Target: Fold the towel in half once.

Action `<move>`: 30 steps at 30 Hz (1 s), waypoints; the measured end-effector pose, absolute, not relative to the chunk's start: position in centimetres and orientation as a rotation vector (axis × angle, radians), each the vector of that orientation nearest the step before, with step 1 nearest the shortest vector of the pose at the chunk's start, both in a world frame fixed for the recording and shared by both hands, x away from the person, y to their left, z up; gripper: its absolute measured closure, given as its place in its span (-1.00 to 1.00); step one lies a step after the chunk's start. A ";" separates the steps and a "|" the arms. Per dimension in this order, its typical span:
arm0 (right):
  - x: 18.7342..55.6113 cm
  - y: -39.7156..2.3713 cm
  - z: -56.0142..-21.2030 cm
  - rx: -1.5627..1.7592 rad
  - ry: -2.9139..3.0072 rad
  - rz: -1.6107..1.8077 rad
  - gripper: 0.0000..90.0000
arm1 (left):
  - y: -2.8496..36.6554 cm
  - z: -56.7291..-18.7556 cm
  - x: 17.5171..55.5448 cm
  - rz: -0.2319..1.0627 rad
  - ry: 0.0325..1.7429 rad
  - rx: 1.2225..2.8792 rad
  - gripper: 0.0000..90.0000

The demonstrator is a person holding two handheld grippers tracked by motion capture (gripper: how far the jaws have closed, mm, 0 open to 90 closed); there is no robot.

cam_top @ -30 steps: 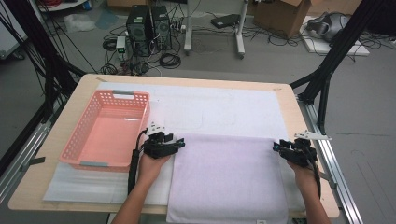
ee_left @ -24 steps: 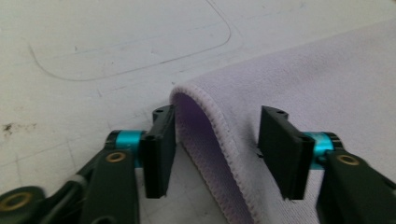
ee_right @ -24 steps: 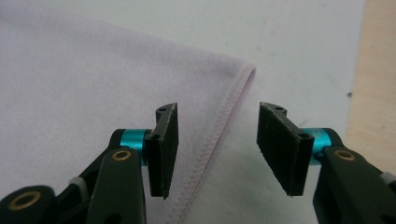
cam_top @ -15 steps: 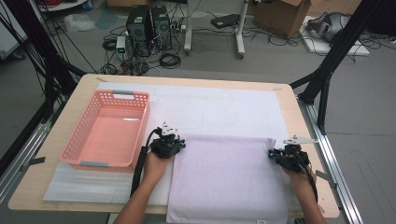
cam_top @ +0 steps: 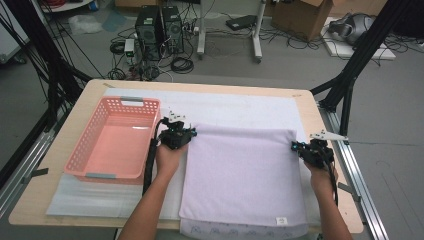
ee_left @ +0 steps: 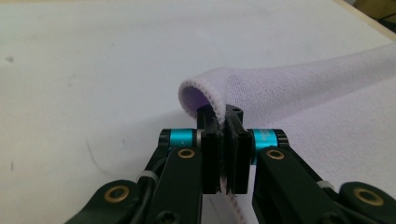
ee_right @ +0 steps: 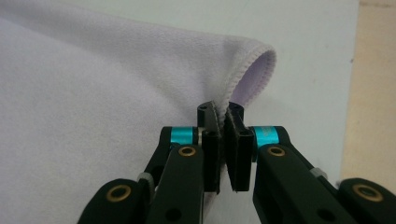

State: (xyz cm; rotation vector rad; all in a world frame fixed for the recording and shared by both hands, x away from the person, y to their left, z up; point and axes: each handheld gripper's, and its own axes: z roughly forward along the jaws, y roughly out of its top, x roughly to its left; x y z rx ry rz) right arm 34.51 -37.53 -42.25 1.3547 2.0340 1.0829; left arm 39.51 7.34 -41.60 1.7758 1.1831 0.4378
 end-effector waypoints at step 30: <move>43.6 -36.1 -40.9 1.377 1.946 1.043 0.53 | 8.0 -40.5 46.6 0.414 1.215 1.688 0.43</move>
